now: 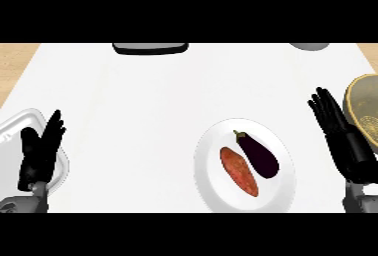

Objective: Pick the eggplant from the plate and place it in the bowl

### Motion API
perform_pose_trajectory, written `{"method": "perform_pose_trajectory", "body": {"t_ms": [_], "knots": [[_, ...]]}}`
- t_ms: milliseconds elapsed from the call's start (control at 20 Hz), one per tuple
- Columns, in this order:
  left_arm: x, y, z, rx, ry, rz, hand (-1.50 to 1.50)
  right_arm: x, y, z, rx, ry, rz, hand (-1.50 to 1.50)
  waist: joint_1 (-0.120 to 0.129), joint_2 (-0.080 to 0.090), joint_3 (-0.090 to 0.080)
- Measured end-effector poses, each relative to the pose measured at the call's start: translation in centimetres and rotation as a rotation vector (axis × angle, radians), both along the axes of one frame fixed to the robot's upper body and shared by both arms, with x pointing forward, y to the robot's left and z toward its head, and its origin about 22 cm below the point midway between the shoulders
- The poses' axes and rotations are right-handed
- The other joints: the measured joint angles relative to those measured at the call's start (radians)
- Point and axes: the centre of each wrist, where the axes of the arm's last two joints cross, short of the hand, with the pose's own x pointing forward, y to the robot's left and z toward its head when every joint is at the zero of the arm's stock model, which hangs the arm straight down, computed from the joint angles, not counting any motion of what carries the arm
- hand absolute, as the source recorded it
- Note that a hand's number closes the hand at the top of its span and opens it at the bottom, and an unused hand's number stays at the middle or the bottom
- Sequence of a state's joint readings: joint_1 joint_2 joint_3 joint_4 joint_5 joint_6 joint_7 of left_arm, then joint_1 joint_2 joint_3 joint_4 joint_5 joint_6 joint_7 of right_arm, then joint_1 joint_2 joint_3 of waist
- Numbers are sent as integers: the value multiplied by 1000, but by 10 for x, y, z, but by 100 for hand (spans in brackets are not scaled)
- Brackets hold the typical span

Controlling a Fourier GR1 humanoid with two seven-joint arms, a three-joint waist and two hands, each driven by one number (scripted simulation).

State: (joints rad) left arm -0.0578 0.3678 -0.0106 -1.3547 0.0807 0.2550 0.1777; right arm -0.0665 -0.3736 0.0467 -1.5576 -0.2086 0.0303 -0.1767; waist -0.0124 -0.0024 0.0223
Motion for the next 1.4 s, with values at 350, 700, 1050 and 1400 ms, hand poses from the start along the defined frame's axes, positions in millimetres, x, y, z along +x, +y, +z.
{"method": "perform_pose_trajectory", "body": {"t_ms": [350,700,1050,1400], "knots": [[19,-66,34,-72,-178,-371,0,17,14,33,-207,6,55,150,5,-3,-27],[16,-112,34,-171,-254,-615,0,34,50,5,-378,81,59,-150,18,4,-24],[19,-119,43,-186,-262,-666,0,60,70,39,-761,100,170,-150,28,3,-24],[16,-129,37,-195,-252,-689,0,77,95,71,-1195,345,334,-150,39,0,-28]]}}
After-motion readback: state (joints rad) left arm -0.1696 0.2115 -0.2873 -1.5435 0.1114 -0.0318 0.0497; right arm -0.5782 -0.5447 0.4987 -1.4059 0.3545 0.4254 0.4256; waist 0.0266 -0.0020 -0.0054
